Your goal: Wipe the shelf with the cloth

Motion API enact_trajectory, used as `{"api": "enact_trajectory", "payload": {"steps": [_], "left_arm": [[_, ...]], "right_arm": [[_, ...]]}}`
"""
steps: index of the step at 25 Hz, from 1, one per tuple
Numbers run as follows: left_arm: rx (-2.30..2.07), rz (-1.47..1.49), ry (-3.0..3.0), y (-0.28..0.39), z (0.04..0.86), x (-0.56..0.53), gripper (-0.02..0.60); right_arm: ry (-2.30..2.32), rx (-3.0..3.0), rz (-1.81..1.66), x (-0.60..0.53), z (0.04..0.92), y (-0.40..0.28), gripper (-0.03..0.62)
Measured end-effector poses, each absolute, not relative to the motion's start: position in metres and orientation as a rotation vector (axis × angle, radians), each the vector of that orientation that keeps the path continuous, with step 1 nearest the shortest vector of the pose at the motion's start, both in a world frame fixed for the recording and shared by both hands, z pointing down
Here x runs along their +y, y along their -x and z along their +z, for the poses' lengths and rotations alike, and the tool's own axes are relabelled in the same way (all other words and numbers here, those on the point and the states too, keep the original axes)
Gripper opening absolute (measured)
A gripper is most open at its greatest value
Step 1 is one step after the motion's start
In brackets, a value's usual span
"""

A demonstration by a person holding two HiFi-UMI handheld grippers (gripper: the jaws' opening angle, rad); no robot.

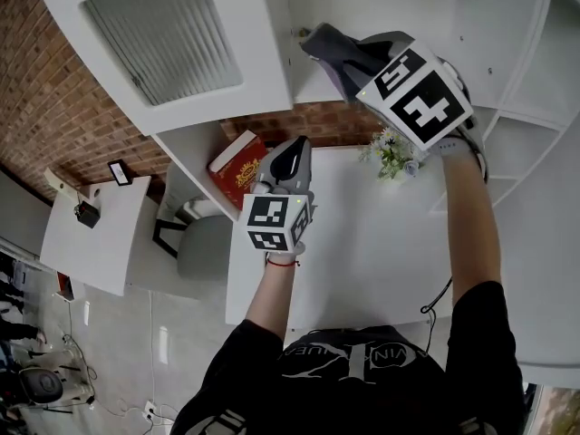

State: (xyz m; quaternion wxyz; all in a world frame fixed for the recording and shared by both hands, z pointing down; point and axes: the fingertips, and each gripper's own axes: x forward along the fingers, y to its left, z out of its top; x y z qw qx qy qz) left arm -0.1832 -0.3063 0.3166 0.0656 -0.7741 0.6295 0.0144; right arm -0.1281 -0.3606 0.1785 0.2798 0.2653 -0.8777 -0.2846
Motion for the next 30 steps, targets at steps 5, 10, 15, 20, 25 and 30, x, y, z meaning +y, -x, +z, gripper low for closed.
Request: {"api": "enact_trajectory", "payload": {"steps": [5,10,15,20,25,30], "left_arm": [[1.919,0.032,2.342,0.188,0.321,-0.322,0.012],[1.936,0.026,2.368,0.194,0.325,-0.332,0.012],[1.936,0.014,2.407,0.197,0.325,-0.342,0.012],[1.929,-0.019,2.409,0.194,0.324,-0.351,0.012],[1.935,-0.008,2.429,0.192,0.328,-0.363,0.012],[1.898,-0.019,2.463,0.177,0.331,-0.369,0.012]], "right_arm": [[-0.659,-2.305,-0.743,-0.391,0.178,0.147,0.094],[-0.553,-2.25,-0.701,-0.409,0.19,0.167,0.094],[-0.499,-2.212,-0.666,-0.43,0.203,0.184,0.094],[-0.484,-2.169,-0.634,-0.449,0.208,0.193,0.094],[-0.431,-2.172,-0.591,-0.453,0.215,0.202,0.094],[-0.422,-2.201,-0.55,-0.452,0.213,0.206,0.094]]}}
